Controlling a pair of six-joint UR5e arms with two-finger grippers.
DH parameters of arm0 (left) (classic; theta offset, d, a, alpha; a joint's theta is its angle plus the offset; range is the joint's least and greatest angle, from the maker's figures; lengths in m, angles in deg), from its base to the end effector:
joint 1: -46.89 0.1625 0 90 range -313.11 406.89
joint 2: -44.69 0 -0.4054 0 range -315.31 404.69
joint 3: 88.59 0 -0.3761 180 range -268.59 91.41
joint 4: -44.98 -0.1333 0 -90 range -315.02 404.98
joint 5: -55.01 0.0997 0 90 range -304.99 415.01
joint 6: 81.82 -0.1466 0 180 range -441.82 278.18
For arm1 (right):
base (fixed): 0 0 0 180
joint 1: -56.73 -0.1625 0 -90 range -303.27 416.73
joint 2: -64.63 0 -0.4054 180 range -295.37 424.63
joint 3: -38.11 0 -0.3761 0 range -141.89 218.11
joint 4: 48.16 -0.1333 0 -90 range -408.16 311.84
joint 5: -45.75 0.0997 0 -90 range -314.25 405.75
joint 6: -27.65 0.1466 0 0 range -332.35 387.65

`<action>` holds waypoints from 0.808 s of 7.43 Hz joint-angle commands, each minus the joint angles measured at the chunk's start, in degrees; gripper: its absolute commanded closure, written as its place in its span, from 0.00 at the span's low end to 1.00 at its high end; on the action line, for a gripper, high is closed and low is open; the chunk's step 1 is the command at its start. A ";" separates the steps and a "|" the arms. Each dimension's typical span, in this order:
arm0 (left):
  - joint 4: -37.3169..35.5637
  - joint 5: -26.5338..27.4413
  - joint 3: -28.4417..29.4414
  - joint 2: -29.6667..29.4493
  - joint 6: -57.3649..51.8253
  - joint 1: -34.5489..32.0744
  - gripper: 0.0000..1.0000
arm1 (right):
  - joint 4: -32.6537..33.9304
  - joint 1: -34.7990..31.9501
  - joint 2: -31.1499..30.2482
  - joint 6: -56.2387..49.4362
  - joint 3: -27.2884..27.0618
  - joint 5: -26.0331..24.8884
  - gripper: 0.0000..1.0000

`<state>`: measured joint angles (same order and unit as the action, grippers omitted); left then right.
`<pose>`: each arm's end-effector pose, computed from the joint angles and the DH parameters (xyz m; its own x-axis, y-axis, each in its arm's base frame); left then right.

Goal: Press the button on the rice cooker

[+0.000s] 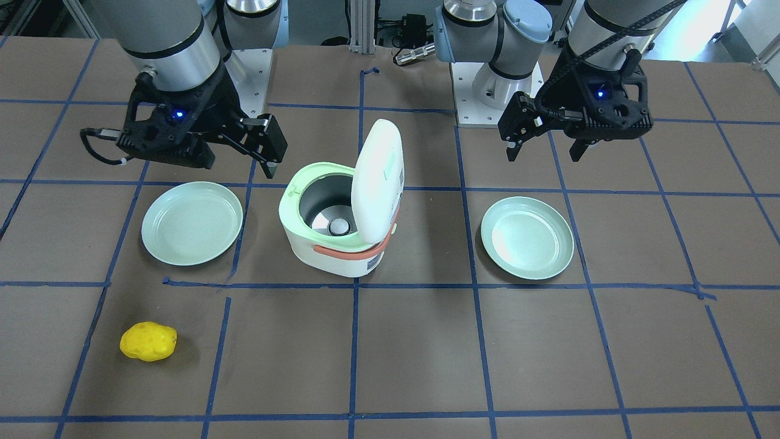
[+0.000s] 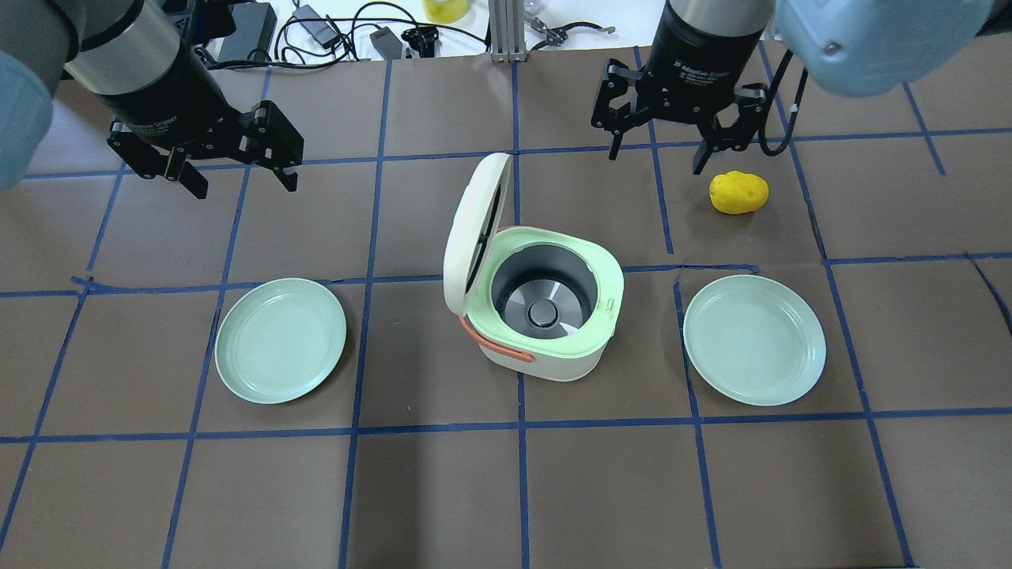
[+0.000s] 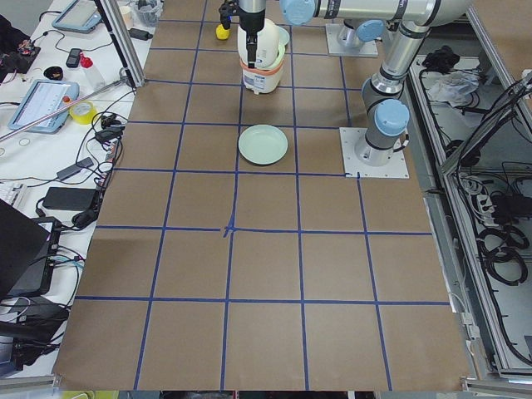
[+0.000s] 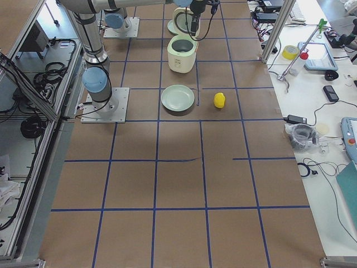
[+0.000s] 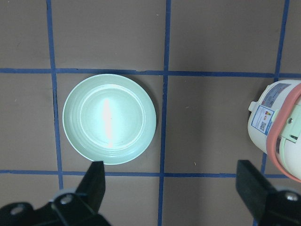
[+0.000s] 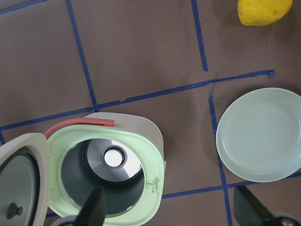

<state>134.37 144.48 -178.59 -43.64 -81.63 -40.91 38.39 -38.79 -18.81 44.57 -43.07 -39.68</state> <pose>-0.1165 -0.4744 0.4362 -0.9991 -0.0413 0.0094 -0.0417 0.9983 -0.0398 0.1942 -0.5024 0.4319 -0.9774 0.1995 -0.0702 0.1968 0.9795 0.0431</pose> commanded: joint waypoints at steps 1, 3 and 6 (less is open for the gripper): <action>0.00 0.00 0.00 0.00 -0.01 0.00 0.00 | -2.87 6.55 -1.27 -7.84 0.41 -0.53 0.00; 0.00 0.00 0.00 0.00 -0.01 0.00 0.00 | -4.02 9.30 -1.63 -12.51 0.06 -3.15 0.00; 0.00 0.00 0.00 0.00 -0.01 0.00 0.00 | -4.11 9.40 -1.72 -12.71 -0.03 -3.52 0.00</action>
<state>134.37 144.48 -178.59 -43.64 -81.64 -40.91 34.30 -29.44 -20.48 31.92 -43.06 -43.01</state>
